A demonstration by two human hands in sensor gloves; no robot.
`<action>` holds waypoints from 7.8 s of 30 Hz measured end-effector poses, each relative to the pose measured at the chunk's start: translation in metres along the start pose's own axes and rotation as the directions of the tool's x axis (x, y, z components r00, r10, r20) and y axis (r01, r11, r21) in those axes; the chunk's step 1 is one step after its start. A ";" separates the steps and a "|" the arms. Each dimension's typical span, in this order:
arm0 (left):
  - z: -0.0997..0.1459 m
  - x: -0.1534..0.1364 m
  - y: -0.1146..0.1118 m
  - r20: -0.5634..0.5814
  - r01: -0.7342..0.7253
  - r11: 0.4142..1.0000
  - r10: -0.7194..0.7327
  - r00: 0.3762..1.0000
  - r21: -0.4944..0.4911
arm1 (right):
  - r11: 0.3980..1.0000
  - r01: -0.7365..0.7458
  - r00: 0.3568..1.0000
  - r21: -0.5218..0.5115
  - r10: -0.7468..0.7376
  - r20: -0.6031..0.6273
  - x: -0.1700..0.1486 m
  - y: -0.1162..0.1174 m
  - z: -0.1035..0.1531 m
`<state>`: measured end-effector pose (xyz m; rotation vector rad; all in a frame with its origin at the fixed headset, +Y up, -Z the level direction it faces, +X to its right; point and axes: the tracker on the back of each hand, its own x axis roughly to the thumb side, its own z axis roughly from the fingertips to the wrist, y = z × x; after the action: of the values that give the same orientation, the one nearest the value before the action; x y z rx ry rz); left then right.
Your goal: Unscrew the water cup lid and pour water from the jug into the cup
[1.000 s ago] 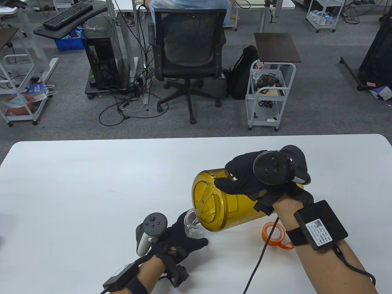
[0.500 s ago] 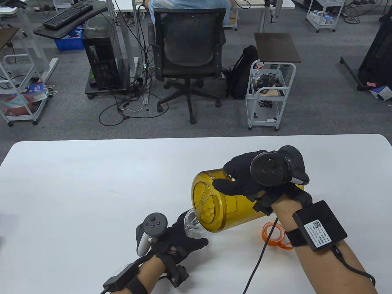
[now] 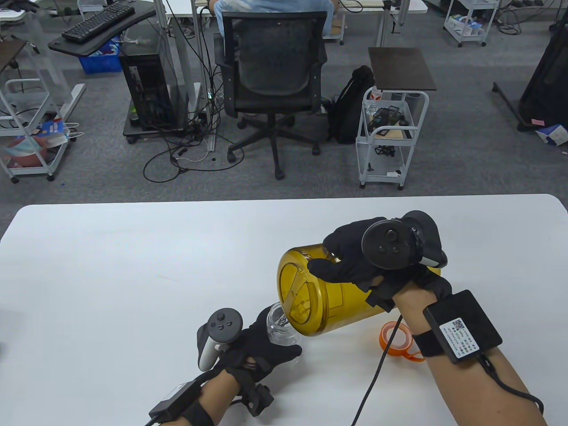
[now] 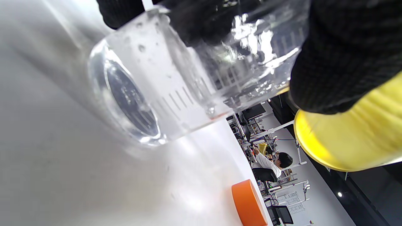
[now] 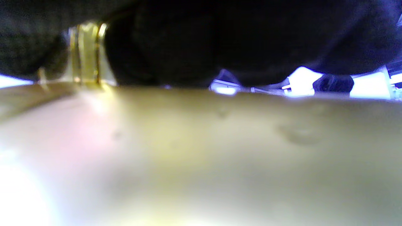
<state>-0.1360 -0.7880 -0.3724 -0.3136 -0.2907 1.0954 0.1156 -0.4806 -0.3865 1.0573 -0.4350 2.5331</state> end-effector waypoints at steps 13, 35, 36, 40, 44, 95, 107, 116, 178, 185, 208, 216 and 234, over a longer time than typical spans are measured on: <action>0.000 0.000 0.000 -0.001 0.000 1.000 0.000 1.000 -0.001 | 1.000 -0.002 1.000 -0.004 0.002 -0.004 -0.002 -0.003 0.003; 0.000 0.000 0.000 -0.001 0.001 1.000 -0.001 1.000 0.000 | 1.000 -0.014 1.000 -0.006 0.014 -0.001 0.001 -0.003 0.002; 0.000 0.000 0.000 -0.001 0.001 1.000 -0.001 1.000 0.000 | 1.000 -0.013 1.000 -0.006 0.013 -0.002 0.001 -0.003 0.003; 0.000 0.000 0.000 -0.001 0.001 1.000 -0.001 1.000 0.000 | 1.000 -0.014 1.000 -0.006 0.014 -0.001 0.001 -0.003 0.003; 0.000 0.000 0.000 -0.001 0.001 1.000 -0.001 1.000 0.000 | 1.000 -0.018 1.000 -0.004 0.018 0.001 0.002 -0.003 0.002; 0.000 0.000 0.000 -0.004 0.005 1.000 -0.005 1.000 0.001 | 0.998 -0.062 0.998 0.005 0.061 0.016 0.011 -0.002 -0.003; 0.000 0.000 0.000 -0.004 0.005 1.000 -0.005 1.000 0.001 | 0.998 -0.067 0.998 0.012 0.066 0.020 0.014 -0.002 -0.004; 0.000 0.000 0.000 -0.006 0.004 1.000 -0.004 1.000 -0.005 | 0.998 -0.063 0.998 0.010 0.063 0.022 0.014 -0.001 -0.004; 0.001 0.000 -0.001 -0.013 0.008 1.000 -0.008 1.000 -0.007 | 0.996 -0.089 0.996 0.008 0.088 0.023 0.017 -0.003 -0.002; 0.001 0.000 -0.001 -0.013 0.009 1.000 -0.009 1.000 -0.007 | 0.996 -0.089 0.996 0.005 0.088 0.025 0.017 -0.002 -0.002; 0.001 0.000 -0.001 -0.014 0.011 1.000 -0.011 1.000 -0.007 | 0.998 -0.068 0.998 -0.014 0.068 0.005 0.012 -0.002 0.005; 0.001 -0.001 -0.001 -0.014 0.011 1.000 -0.011 1.000 -0.007 | 0.999 -0.021 0.999 -0.040 0.020 -0.029 0.003 0.000 0.013; 0.001 -0.001 -0.001 -0.015 0.012 1.000 -0.012 1.000 -0.008 | 0.907 0.281 0.922 -0.314 -0.346 -0.175 -0.066 -0.008 0.062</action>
<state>-0.1361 -0.7889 -0.3716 -0.3266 -0.2836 1.0799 0.2011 -0.5128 -0.3916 0.6604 -0.4987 2.1876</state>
